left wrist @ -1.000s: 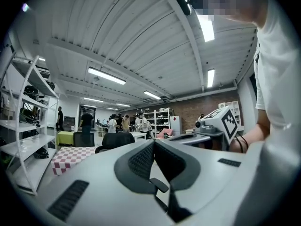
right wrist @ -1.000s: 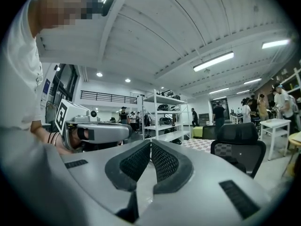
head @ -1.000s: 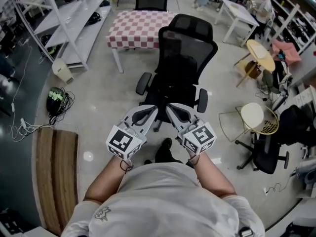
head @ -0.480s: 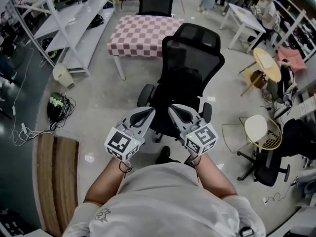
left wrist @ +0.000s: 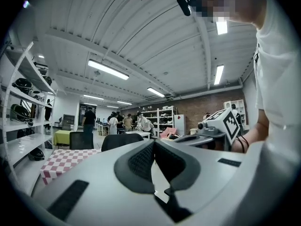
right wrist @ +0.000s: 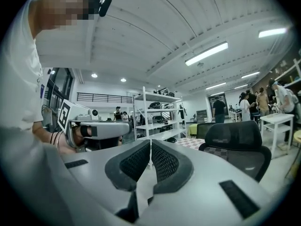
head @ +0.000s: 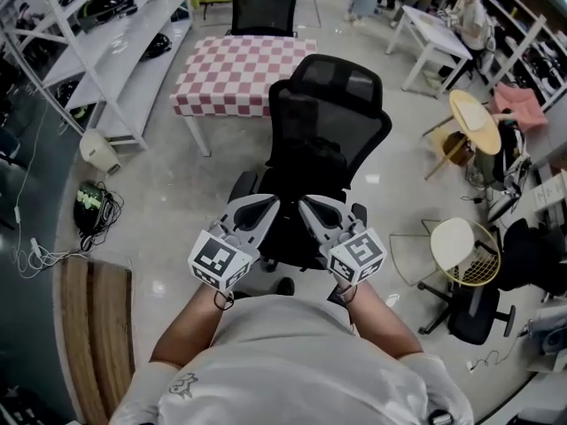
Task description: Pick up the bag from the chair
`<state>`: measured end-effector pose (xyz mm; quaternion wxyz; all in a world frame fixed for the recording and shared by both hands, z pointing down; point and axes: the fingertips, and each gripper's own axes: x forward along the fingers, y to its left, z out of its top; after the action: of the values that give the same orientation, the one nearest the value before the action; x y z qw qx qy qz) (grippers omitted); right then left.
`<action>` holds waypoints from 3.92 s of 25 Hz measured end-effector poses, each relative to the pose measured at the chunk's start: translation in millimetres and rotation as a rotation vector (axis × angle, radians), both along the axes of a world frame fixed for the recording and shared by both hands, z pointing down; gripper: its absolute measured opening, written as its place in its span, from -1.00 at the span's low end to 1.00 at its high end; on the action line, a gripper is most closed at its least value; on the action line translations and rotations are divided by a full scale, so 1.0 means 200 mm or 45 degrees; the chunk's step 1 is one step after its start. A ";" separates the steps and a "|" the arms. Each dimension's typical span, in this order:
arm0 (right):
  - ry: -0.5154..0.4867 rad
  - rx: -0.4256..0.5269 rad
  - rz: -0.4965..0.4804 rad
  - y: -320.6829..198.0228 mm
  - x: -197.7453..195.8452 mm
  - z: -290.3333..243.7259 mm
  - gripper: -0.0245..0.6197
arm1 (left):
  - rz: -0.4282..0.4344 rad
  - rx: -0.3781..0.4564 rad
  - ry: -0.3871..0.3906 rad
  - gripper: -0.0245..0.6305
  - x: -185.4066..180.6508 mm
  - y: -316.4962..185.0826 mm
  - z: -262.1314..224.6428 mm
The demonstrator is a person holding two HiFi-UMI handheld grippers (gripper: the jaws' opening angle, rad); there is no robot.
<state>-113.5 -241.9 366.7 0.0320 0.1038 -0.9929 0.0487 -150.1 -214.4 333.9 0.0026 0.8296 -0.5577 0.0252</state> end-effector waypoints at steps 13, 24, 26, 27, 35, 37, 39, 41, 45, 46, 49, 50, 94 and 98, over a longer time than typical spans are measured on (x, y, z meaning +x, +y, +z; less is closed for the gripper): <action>-0.004 -0.036 0.221 -0.43 0.03 0.04 -0.81 | 0.227 -0.012 0.009 -0.89 0.00 -0.49 0.03; -0.010 -0.054 0.448 -0.56 -0.21 0.02 -0.81 | 0.449 -0.013 0.003 -0.89 -0.28 -0.67 0.02; -0.015 -0.054 0.488 -0.57 -0.26 0.02 -0.81 | 0.488 -0.015 -0.001 -0.89 -0.34 -0.68 0.02; -0.018 -0.056 0.507 -0.57 -0.29 0.02 -0.81 | 0.508 -0.017 -0.004 -0.89 -0.37 -0.69 0.02; -0.007 -0.070 0.621 -0.52 -0.45 0.02 -0.81 | 0.644 -0.028 -0.019 -0.89 -0.53 -0.64 0.03; -0.003 -0.075 0.643 -0.51 -0.47 0.02 -0.81 | 0.658 -0.046 -0.004 -0.89 -0.56 -0.64 0.06; 0.011 -0.077 0.654 -0.51 -0.48 0.04 -0.81 | 0.672 -0.063 0.010 -0.89 -0.57 -0.64 0.10; 0.020 -0.087 0.667 -0.52 -0.47 0.06 -0.81 | 0.681 -0.076 0.017 -0.89 -0.56 -0.65 0.13; 0.021 -0.120 0.692 -0.57 -0.43 0.13 -0.81 | 0.678 -0.109 0.017 -0.89 -0.56 -0.69 0.18; 0.020 -0.127 0.697 -0.60 -0.42 0.15 -0.81 | 0.672 -0.114 0.014 -0.89 -0.57 -0.72 0.20; 0.020 -0.167 0.696 -0.69 -0.40 0.22 -0.81 | 0.643 -0.130 0.013 -0.89 -0.58 -0.80 0.24; 0.022 -0.178 0.693 -0.71 -0.38 0.23 -0.81 | 0.635 -0.138 0.013 -0.89 -0.58 -0.82 0.25; 0.048 -0.853 0.357 -1.30 -0.19 1.30 -0.30 | 0.476 -0.521 0.022 -0.89 -0.27 -1.45 1.09; -0.009 -0.910 0.344 -1.37 -0.22 1.34 -0.30 | 0.459 -0.541 0.027 -0.89 -0.28 -1.49 1.14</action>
<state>-156.8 -515.1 635.0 0.0560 0.2158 -0.8908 0.3959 -206.3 -511.8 561.7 0.1779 0.8966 -0.3831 0.1330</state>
